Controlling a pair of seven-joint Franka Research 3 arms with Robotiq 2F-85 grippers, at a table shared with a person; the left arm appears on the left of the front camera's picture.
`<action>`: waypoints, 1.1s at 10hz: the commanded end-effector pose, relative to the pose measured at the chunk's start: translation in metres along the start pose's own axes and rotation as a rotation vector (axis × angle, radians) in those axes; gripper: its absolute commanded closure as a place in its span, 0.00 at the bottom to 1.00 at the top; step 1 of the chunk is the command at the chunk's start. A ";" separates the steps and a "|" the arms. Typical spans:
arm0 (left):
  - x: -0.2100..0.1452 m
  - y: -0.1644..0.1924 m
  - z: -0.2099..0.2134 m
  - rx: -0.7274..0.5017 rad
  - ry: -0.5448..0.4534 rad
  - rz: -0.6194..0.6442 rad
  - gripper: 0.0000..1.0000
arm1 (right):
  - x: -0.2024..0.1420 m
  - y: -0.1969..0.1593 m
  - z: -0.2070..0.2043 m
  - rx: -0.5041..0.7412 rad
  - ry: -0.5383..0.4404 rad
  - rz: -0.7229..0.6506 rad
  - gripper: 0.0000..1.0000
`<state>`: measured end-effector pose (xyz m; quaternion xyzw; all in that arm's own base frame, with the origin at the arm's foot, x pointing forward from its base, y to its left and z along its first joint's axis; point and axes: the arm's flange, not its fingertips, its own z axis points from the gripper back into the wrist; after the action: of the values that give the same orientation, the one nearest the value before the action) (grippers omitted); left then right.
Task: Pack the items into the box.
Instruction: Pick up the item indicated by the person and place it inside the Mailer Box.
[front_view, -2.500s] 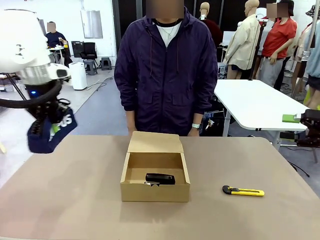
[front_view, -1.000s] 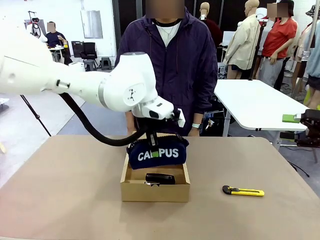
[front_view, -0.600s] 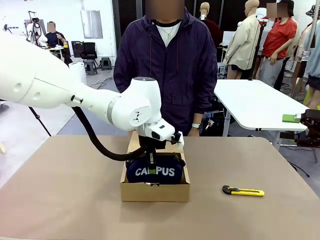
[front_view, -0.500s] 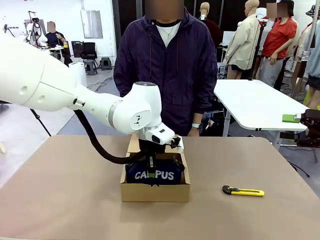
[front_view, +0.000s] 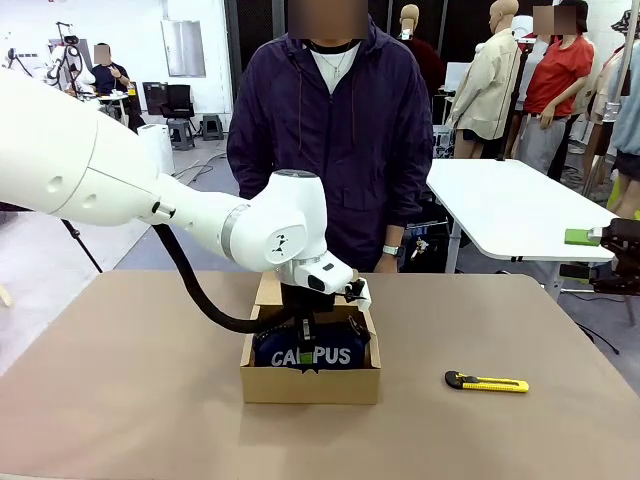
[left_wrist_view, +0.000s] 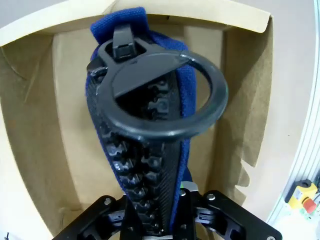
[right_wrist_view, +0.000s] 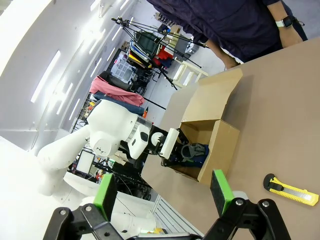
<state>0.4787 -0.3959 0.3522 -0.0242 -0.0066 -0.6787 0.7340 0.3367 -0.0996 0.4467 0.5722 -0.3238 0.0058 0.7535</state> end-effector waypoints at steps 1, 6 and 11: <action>-0.001 0.000 -0.004 -0.035 -0.003 0.014 0.00 | 0.004 0.004 -0.001 0.018 -0.022 -0.021 0.00; -0.010 -0.004 0.023 -0.021 -0.065 0.020 0.00 | 0.004 0.004 -0.001 0.018 -0.022 -0.021 0.00; -0.060 -0.006 0.129 -0.049 -0.296 0.167 0.00 | 0.004 0.004 -0.001 0.018 -0.022 -0.021 0.00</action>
<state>0.4802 -0.3603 0.4605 -0.1194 -0.0711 -0.6265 0.7669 0.3367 -0.0995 0.4466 0.5722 -0.3236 0.0057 0.7535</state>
